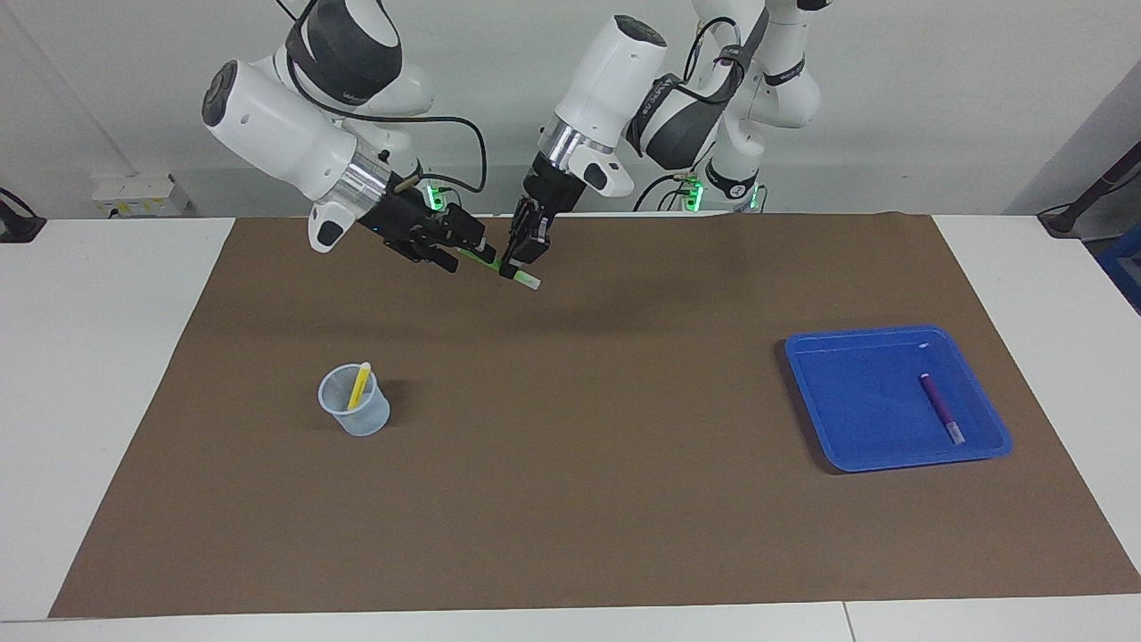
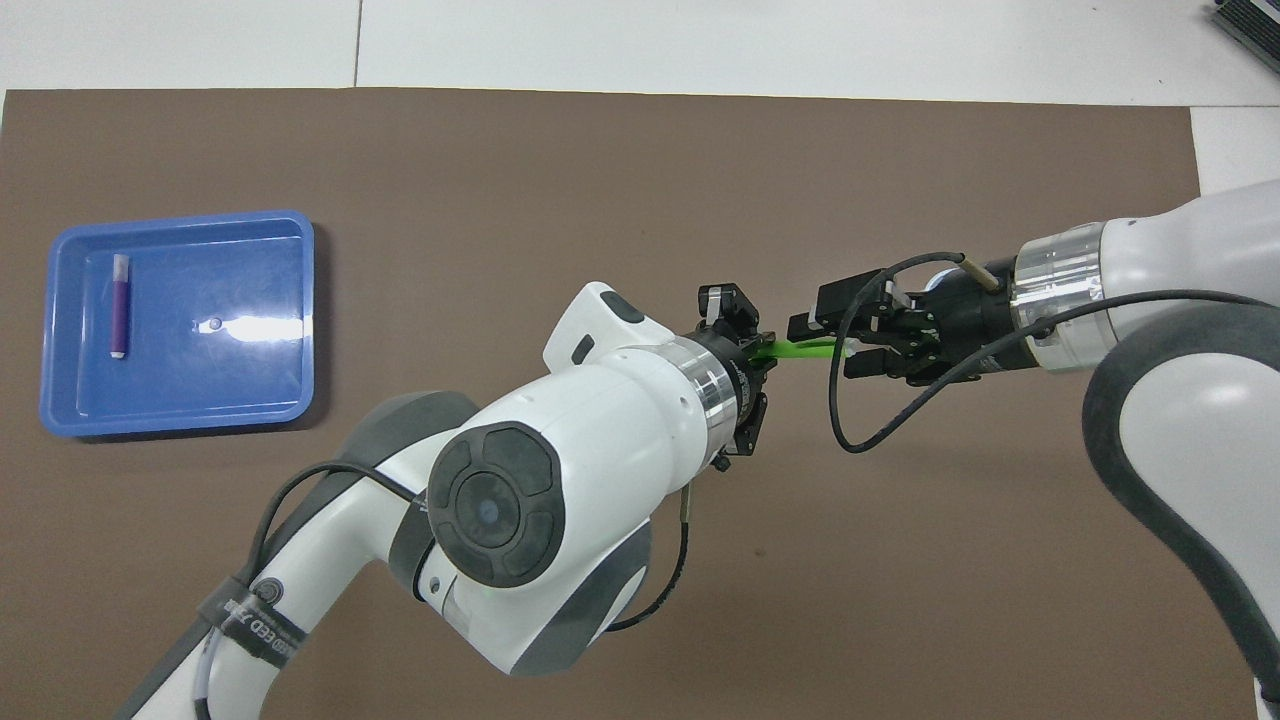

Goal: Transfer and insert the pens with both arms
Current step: 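Grasp the green pen with the right gripper and open the left gripper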

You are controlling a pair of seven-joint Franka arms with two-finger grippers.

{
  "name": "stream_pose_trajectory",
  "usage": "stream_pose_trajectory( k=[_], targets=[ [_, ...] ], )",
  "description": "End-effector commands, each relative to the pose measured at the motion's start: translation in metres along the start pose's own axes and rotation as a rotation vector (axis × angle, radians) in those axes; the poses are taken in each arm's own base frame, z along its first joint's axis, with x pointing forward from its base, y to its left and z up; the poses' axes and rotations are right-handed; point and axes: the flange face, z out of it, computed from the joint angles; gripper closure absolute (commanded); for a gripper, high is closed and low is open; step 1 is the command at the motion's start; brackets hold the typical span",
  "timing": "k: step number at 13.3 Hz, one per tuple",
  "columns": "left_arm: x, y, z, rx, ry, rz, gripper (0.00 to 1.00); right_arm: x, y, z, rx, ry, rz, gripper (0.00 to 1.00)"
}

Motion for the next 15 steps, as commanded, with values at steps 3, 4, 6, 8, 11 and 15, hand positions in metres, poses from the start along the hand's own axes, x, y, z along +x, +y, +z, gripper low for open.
stream_pose_trajectory(
  k=[3, 4, 6, 8, 11, 15],
  targets=[
    [0.009, -0.010, -0.003, -0.033, 0.013, 0.001, 1.00, 0.001, 0.011, -0.014, 0.062, -0.036, 0.052, 0.23],
    [0.009, -0.010, -0.003, -0.036, 0.011, 0.001, 1.00, 0.001, 0.012, -0.014, 0.062, -0.045, 0.053, 0.24],
    [0.011, -0.011, -0.002, -0.034, 0.014, 0.001, 1.00, 0.001, 0.011, -0.014, 0.069, -0.037, 0.055, 0.28],
    [0.009, -0.010, -0.002, -0.047, 0.002, 0.002, 1.00, 0.001, 0.011, -0.013, 0.069, -0.037, 0.061, 0.34],
    [0.009, -0.010, -0.003, -0.054, -0.003, 0.002, 1.00, -0.001, 0.006, -0.010, 0.070, -0.025, 0.060, 0.50],
    [0.011, -0.011, -0.001, -0.054, -0.002, 0.001, 1.00, 0.001, 0.006, -0.010, 0.073, -0.014, 0.065, 0.56]
  ],
)
